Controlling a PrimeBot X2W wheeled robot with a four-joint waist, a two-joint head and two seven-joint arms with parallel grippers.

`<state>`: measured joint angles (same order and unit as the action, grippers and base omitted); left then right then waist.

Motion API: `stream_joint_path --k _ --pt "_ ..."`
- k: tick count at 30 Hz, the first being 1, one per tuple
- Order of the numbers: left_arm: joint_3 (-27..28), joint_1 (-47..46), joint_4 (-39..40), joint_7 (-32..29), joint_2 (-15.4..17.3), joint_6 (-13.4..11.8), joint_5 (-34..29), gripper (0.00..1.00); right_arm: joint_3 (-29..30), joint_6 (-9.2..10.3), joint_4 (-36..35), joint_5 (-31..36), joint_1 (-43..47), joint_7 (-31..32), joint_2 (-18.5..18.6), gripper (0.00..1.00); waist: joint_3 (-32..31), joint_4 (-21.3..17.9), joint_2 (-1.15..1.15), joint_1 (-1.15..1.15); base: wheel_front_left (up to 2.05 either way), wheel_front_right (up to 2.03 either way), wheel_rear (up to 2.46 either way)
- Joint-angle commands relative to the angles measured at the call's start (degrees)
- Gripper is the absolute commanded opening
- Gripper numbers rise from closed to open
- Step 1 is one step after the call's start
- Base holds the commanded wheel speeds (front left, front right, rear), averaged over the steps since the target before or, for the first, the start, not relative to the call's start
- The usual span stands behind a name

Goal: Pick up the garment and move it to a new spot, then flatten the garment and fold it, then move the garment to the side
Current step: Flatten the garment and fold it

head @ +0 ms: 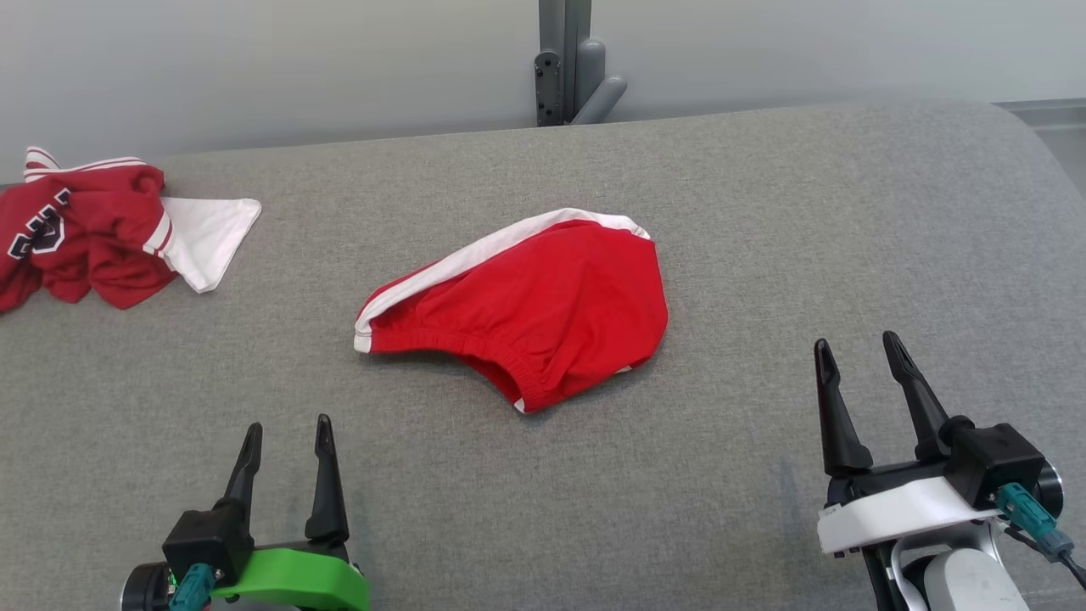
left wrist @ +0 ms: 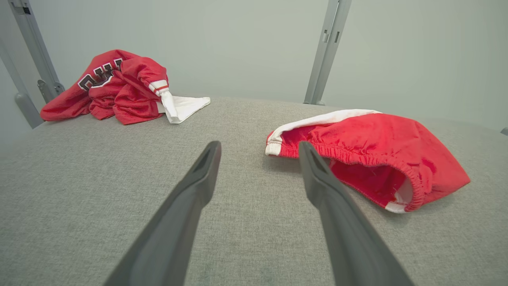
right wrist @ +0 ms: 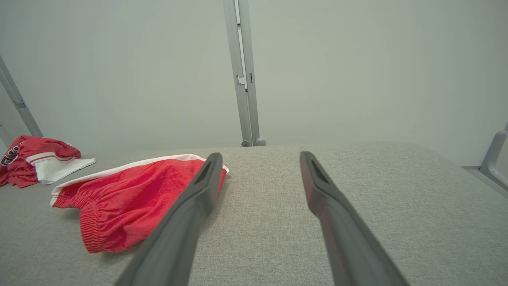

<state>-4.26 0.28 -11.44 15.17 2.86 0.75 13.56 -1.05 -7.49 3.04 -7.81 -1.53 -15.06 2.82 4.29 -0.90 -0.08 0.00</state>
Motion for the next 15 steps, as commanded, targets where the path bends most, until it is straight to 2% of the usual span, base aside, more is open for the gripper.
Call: stream_joint_path --k 1,15 --pt "-0.29 -0.85 -0.34 -0.01 0.05 0.09 -0.1 1.0 0.1 0.0 -0.14 -0.01 -0.44 -0.15 0.13 1.0 0.18 -0.01 0.08 0.0 0.0 0.0 0.0" --pt "-3.86 -12.83 -9.91 -0.01 0.24 3.05 -4.08 1.0 -1.64 0.0 -0.45 0.58 -2.21 -0.15 0.13 1.0 3.85 -1.52 0.08 0.0 0.0 0.0 0.0"
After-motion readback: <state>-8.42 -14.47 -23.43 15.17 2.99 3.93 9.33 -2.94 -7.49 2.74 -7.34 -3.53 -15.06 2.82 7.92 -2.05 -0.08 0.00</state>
